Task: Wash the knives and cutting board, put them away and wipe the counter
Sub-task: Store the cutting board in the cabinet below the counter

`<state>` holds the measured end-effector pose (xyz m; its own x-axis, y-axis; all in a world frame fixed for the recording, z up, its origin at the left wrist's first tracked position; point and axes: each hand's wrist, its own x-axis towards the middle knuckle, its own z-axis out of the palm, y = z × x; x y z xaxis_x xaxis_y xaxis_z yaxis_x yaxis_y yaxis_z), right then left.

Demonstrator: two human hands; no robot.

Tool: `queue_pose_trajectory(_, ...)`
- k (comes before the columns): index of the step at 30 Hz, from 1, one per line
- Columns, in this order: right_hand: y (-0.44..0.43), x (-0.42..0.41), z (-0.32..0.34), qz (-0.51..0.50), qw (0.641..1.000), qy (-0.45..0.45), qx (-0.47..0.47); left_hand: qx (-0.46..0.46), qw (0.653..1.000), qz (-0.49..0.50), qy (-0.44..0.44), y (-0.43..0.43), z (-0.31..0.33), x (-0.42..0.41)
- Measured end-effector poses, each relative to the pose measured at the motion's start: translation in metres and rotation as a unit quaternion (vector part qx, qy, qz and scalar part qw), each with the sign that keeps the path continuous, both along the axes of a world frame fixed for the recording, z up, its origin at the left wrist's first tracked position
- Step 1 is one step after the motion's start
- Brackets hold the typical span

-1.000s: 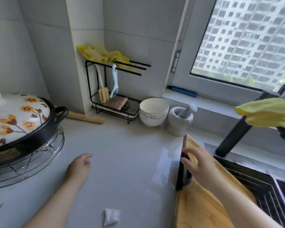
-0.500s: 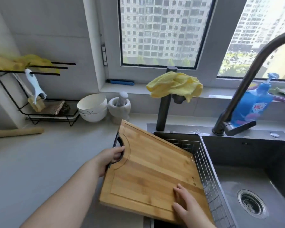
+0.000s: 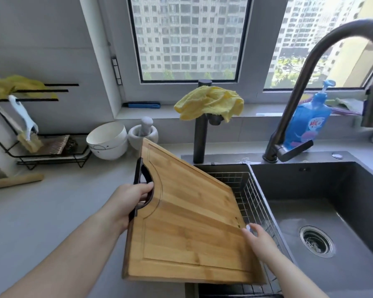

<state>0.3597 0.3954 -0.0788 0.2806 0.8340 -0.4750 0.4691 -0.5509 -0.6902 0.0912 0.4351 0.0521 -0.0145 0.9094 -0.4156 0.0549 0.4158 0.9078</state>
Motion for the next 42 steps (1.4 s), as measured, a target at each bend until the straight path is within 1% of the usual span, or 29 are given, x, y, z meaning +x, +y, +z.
queue_pose_trajectory(4, 0.008, 0.003, -0.002, -0.031, 0.997, 0.052, -0.049, 0.027, 0.999, 0.012, -0.034, -0.007, 0.017, -0.015)
queue_pose_trajectory(8, 0.018, 0.006, 0.008, -0.029, 0.993, 0.085, -0.071, 0.041, 0.998, 0.035, -0.019, -0.005, 0.03, -0.03)
queue_pose_trajectory(11, 0.021, -0.001, 0.007, -0.039, 0.996, 0.067, -0.048, 0.046, 0.999, 0.008, 0.01, 0.0, 0.043, -0.035)
queue_pose_trajectory(13, 0.018, -0.008, 0.008, -0.057, 0.995, 0.073, -0.039, 0.048, 0.998, -0.011, 0.045, 0.0, 0.053, -0.035)
queue_pose_trajectory(15, 0.018, -0.009, 0.009, -0.072, 0.994, 0.081, -0.027, 0.047, 0.997, -0.016, 0.055, -0.003, 0.059, -0.037)
queue_pose_trajectory(17, 0.017, -0.006, 0.009, -0.076, 0.994, 0.077, -0.003, 0.047, 0.997, -0.001, 0.055, -0.008, 0.063, -0.038)
queue_pose_trajectory(19, 0.016, -0.003, 0.012, -0.071, 0.993, 0.09, 0.025, 0.073, 0.995, 0.02, 0.063, -0.016, 0.064, -0.037)
queue_pose_trajectory(21, 0.018, 0.005, 0.013, -0.066, 0.993, 0.095, 0.032, 0.09, 0.991, 0.057, 0.08, -0.027, 0.061, -0.032)
queue_pose_trajectory(24, 0.017, 0.023, 0.017, -0.027, 0.997, 0.068, -0.009, 0.068, 0.99, 0.106, 0.067, -0.044, 0.052, -0.018)
queue_pose_trajectory(26, 0.015, 0.031, 0.017, -0.002, 0.998, 0.064, -0.003, 0.064, 0.985, 0.14, 0.076, -0.059, 0.046, -0.011)
queue_pose_trajectory(29, 0.011, 0.039, 0.023, 0.034, 0.997, 0.056, 0.038, 0.085, 0.975, 0.19, 0.083, -0.085, 0.044, 0.001)
queue_pose_trajectory(34, 0.018, 0.051, 0.034, 0.116, 0.993, 0.015, 0.005, 0.062, 0.959, 0.267, 0.077, -0.123, 0.034, 0.012)
queue_pose_trajectory(38, 0.012, 0.046, 0.042, 0.147, 0.988, 0.045, 0.035, 0.078, 0.945, 0.312, 0.061, -0.162, 0.017, 0.01)
queue_pose_trajectory(42, -0.001, 0.025, 0.064, 0.194, 0.977, 0.044, 0.082, 0.085, 0.924, 0.362, 0.086, -0.206, 0.016, -0.009)
